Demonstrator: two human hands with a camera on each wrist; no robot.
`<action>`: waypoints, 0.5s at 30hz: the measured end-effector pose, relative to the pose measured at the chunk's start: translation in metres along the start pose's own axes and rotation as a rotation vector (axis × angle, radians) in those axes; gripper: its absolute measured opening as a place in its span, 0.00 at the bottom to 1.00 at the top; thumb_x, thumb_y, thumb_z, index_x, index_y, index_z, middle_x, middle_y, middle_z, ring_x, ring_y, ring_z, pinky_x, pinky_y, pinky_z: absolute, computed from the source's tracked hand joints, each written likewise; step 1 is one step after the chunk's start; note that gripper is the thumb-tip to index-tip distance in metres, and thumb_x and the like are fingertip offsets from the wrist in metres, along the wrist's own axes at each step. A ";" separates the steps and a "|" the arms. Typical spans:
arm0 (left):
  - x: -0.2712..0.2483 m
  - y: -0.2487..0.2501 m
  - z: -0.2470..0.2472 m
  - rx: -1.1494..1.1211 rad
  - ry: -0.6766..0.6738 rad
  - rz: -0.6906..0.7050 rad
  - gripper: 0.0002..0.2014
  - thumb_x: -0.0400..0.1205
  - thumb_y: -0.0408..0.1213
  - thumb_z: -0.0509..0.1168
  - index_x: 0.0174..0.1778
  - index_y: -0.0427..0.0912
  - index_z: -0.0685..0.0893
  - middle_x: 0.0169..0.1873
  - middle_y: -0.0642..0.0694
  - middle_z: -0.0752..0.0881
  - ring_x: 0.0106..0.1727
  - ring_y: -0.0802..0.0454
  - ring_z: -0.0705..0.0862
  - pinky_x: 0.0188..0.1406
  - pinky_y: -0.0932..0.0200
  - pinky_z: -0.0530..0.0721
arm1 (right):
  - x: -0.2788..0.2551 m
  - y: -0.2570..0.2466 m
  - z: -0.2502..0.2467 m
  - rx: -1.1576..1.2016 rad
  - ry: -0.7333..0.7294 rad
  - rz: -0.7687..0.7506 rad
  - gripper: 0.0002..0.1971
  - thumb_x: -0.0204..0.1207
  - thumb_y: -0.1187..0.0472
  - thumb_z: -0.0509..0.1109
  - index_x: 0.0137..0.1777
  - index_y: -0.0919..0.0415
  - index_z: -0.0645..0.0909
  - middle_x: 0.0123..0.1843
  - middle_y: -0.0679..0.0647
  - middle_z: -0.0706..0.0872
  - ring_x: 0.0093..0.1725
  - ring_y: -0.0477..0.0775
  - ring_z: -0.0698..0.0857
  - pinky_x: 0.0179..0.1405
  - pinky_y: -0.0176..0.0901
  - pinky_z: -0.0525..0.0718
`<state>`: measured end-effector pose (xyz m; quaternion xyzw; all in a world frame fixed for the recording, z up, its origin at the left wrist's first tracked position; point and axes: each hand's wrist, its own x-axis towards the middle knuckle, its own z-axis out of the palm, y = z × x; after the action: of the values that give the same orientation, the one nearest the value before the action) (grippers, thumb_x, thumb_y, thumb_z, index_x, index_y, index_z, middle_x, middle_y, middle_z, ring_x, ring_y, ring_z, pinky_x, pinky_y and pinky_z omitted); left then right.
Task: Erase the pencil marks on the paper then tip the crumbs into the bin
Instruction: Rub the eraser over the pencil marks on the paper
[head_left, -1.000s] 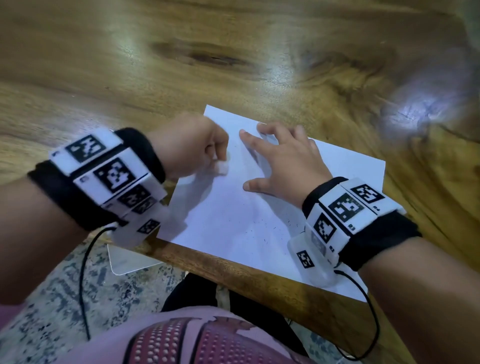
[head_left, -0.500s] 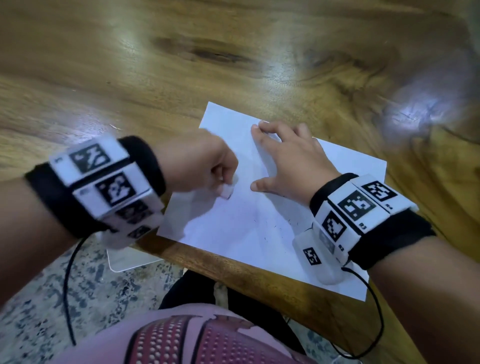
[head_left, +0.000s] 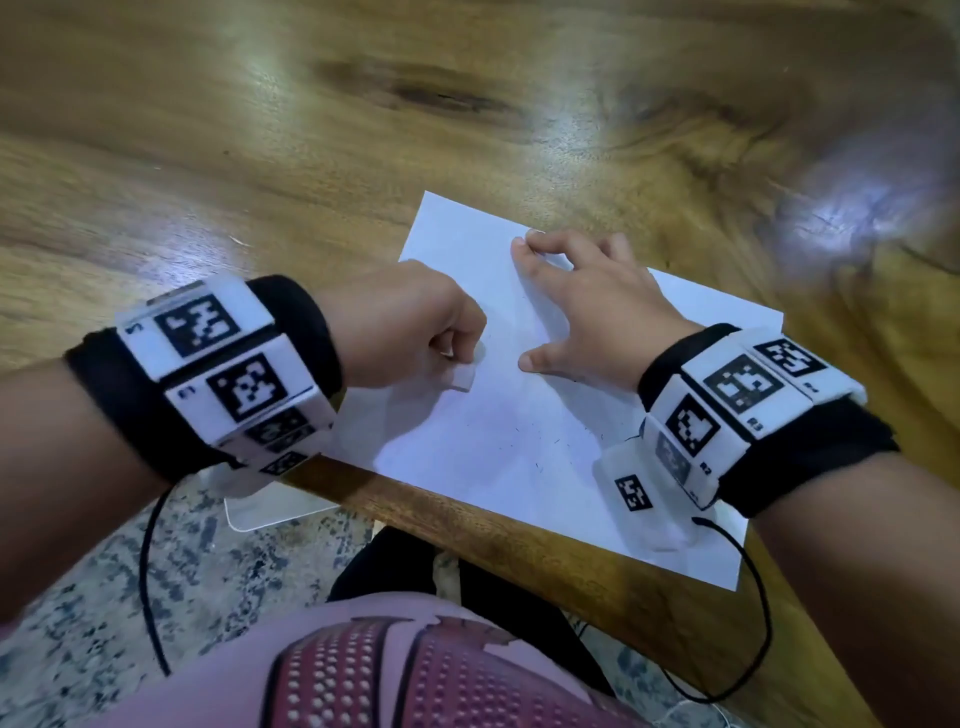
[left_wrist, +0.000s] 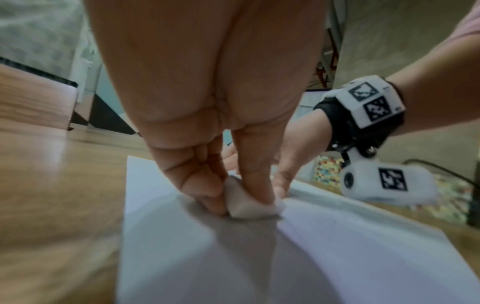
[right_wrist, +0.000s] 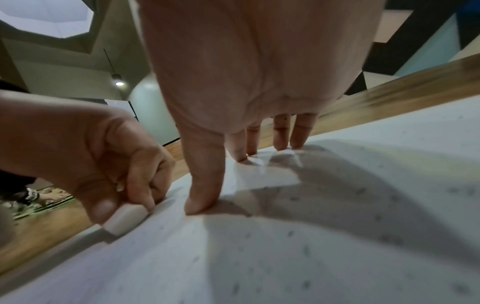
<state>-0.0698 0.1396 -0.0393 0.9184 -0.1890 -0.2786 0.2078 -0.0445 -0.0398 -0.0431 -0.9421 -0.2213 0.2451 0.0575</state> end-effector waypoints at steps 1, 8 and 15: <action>0.004 0.000 -0.004 -0.018 0.003 -0.009 0.04 0.69 0.35 0.73 0.37 0.45 0.86 0.31 0.50 0.84 0.34 0.52 0.80 0.40 0.59 0.78 | 0.000 0.000 -0.001 -0.006 -0.006 -0.003 0.48 0.68 0.43 0.73 0.82 0.48 0.47 0.81 0.40 0.52 0.72 0.56 0.56 0.74 0.47 0.60; 0.028 0.011 -0.008 -0.023 0.172 0.035 0.05 0.72 0.36 0.70 0.33 0.48 0.81 0.24 0.57 0.73 0.30 0.54 0.73 0.28 0.73 0.67 | 0.001 0.000 0.000 0.000 0.000 0.003 0.48 0.66 0.43 0.74 0.81 0.46 0.50 0.80 0.40 0.53 0.72 0.57 0.57 0.72 0.47 0.61; -0.034 -0.006 0.026 -0.059 -0.138 0.100 0.05 0.72 0.34 0.69 0.32 0.45 0.81 0.33 0.54 0.78 0.35 0.57 0.80 0.37 0.61 0.79 | -0.001 0.000 0.000 0.013 0.001 -0.002 0.48 0.68 0.45 0.74 0.82 0.48 0.48 0.81 0.41 0.52 0.71 0.55 0.56 0.75 0.49 0.61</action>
<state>-0.1099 0.1533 -0.0476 0.8800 -0.2400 -0.3360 0.2348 -0.0456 -0.0400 -0.0428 -0.9417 -0.2205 0.2460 0.0641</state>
